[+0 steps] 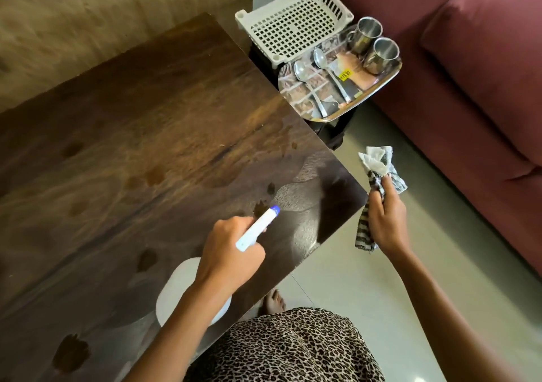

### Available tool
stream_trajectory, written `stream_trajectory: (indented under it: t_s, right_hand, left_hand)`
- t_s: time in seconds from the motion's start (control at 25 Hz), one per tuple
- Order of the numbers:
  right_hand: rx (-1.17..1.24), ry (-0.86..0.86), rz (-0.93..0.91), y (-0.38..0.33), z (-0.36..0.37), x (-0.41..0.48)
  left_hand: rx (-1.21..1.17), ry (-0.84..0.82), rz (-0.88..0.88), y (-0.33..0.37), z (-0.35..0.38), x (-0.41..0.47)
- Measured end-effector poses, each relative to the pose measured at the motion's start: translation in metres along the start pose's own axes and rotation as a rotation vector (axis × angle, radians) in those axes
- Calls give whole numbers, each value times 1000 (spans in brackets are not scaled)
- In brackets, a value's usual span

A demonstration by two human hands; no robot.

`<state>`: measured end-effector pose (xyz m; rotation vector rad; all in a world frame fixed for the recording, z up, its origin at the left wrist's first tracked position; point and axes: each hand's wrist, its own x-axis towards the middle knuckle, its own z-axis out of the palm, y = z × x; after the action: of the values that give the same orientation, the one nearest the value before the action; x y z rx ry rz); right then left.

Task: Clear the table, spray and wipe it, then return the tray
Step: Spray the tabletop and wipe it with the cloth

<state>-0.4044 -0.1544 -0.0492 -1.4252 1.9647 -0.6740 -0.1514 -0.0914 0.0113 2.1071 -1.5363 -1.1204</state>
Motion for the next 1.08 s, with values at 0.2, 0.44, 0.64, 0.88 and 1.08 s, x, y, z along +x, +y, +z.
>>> stream_trajectory:
  t_s: [0.2, 0.44, 0.64, 0.88, 1.08]
  right_hand:
    - [48, 4, 35, 20, -8, -14]
    - [-6, -26, 61, 33, -10, -23]
    - [6, -31, 19, 23, -8, -25]
    - [-2, -84, -27, 15, 2, -31]
    - [7, -85, -34, 5, 9, -28]
  left_hand:
    - [14, -4, 33, 14, 23, -21]
    - [-14, 89, -29, 13, 29, -31]
    - [-82, 186, -109, -1, 14, -38]
    - [-71, 221, -229, -24, 3, -43]
    - [-50, 227, -221, -32, -3, -46]
